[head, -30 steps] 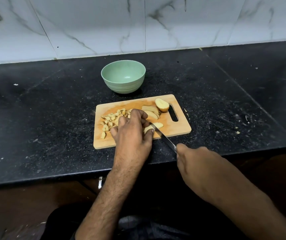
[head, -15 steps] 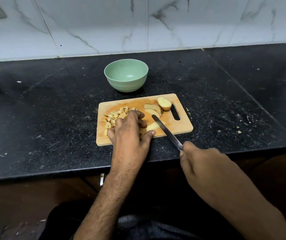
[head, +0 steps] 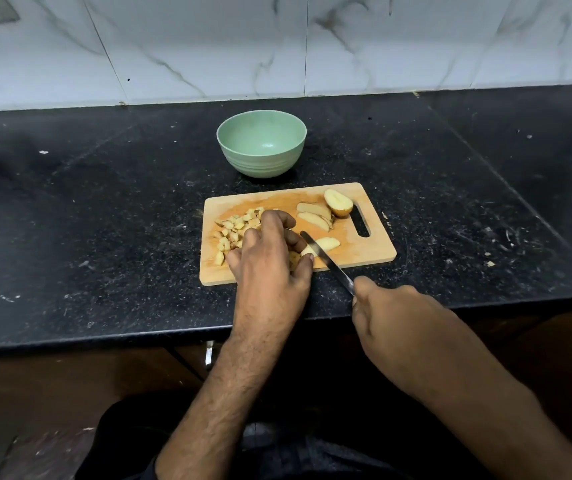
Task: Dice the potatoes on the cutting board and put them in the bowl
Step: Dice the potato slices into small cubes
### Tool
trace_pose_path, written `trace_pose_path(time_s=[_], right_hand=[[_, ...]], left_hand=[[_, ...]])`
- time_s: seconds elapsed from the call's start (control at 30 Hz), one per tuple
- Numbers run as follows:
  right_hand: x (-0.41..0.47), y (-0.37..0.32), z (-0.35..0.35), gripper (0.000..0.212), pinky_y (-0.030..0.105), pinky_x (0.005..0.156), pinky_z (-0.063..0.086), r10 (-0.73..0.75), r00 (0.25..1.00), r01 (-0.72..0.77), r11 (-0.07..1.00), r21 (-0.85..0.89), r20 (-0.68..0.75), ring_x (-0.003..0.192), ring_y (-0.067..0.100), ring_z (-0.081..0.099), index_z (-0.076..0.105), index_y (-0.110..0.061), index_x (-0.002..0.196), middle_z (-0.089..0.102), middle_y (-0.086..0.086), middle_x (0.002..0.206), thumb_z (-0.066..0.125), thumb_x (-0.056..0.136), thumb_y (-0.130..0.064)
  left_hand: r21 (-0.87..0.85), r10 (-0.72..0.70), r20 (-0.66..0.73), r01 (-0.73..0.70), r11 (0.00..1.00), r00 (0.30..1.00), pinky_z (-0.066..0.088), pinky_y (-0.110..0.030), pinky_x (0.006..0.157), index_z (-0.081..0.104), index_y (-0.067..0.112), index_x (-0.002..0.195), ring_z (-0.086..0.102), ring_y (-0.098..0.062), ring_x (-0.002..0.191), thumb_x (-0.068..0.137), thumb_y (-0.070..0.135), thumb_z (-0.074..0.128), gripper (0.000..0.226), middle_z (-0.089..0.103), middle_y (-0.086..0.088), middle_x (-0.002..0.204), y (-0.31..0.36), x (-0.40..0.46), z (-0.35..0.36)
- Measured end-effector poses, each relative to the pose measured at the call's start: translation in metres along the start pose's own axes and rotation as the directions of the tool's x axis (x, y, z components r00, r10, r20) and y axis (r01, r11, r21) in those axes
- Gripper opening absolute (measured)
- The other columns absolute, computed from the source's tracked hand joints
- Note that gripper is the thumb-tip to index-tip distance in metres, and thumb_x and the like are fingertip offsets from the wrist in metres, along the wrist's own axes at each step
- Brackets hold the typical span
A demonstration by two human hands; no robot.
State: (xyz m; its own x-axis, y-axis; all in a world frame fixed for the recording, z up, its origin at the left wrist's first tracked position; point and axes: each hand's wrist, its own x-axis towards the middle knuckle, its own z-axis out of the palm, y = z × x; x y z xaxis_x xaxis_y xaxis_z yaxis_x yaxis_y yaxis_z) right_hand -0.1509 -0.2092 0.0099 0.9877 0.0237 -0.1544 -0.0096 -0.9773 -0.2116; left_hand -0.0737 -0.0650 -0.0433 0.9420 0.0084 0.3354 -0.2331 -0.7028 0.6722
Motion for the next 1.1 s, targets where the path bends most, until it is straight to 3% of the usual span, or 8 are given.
trace_pose_path(time_s=[0.17, 0.33, 0.57, 0.8, 0.9, 1.1], right_hand=[[0.007, 0.003, 0.002, 0.018, 0.035, 0.061, 0.043, -0.029, 0.999, 0.029, 0.999, 0.021, 0.037, 0.062, 0.014, 0.046, 0.037, -0.024, 0.093, 0.05, -0.001, 0.073, 0.029, 0.107, -0.032], [-0.013, 0.013, 0.005, 0.024, 0.034, 0.055, 0.04, -0.018, 0.999, 0.017, 0.999, 0.035, 0.045, 0.057, 0.011, 0.047, 0.03, -0.027, 0.087, 0.049, -0.003, 0.067, 0.025, 0.107, -0.038], [-0.036, 0.018, 0.0, 0.019, 0.025, 0.052, 0.04, 0.048, 0.998, -0.049, 0.998, 0.031, 0.029, 0.055, 0.008, 0.052, 0.029, -0.037, 0.089, 0.052, -0.006, 0.068, 0.026, 0.105, -0.045], [-0.023, 0.011, 0.0, 0.026, 0.028, 0.05, 0.039, 0.004, 0.996, 0.0, 0.999, 0.051, -0.093, 0.052, 0.009, 0.05, 0.037, -0.029, 0.086, 0.051, -0.004, 0.062, 0.028, 0.104, -0.045], [-0.015, 0.005, 0.003, 0.024, 0.034, 0.056, 0.04, -0.005, 0.997, 0.007, 1.0, 0.023, -0.077, 0.061, 0.011, 0.05, 0.038, -0.028, 0.089, 0.051, -0.004, 0.068, 0.025, 0.105, -0.043], [-0.011, -0.003, 0.005, 0.021, 0.035, 0.059, 0.035, -0.004, 0.999, 0.003, 1.0, -0.025, -0.05, 0.06, 0.012, 0.042, 0.037, -0.028, 0.096, 0.047, -0.004, 0.072, 0.024, 0.107, -0.04]], left_hand=[[-0.015, -0.019, -0.011, 0.018, 1.0, 1.0, 0.022, -0.033, 0.085, 0.032, 0.037, 0.112, 0.044, -0.005, 0.102, 0.083, 0.027, 0.076, 0.054, 0.06, 0.02, 0.096, -0.002, -0.001, 0.002], [-0.023, -0.02, -0.037, 0.019, 1.0, 0.999, 0.02, -0.032, 0.084, 0.037, 0.032, 0.114, 0.043, -0.004, 0.101, 0.084, 0.026, 0.074, 0.048, 0.061, 0.019, 0.097, -0.002, -0.003, 0.003], [-0.025, -0.021, -0.042, 0.02, 0.999, 0.999, 0.02, -0.032, 0.084, 0.04, 0.031, 0.117, 0.041, -0.002, 0.101, 0.084, 0.028, 0.075, 0.048, 0.062, 0.021, 0.098, -0.003, -0.005, 0.003], [-0.043, -0.023, -0.014, 0.022, 0.999, 1.0, 0.021, -0.033, 0.083, 0.045, 0.033, 0.118, 0.042, -0.004, 0.103, 0.085, 0.029, 0.076, 0.045, 0.063, 0.022, 0.097, -0.007, -0.007, -0.003], [-0.042, -0.019, -0.015, 0.019, 0.999, 1.0, 0.02, -0.033, 0.083, 0.047, 0.034, 0.116, 0.043, -0.004, 0.102, 0.085, 0.027, 0.074, 0.042, 0.063, 0.022, 0.096, -0.006, -0.008, -0.004], [-0.053, -0.025, -0.039, 0.022, 0.998, 0.999, 0.019, -0.031, 0.081, 0.049, 0.034, 0.114, 0.043, -0.003, 0.099, 0.085, 0.025, 0.074, 0.04, 0.064, 0.023, 0.091, -0.005, -0.008, -0.003]])
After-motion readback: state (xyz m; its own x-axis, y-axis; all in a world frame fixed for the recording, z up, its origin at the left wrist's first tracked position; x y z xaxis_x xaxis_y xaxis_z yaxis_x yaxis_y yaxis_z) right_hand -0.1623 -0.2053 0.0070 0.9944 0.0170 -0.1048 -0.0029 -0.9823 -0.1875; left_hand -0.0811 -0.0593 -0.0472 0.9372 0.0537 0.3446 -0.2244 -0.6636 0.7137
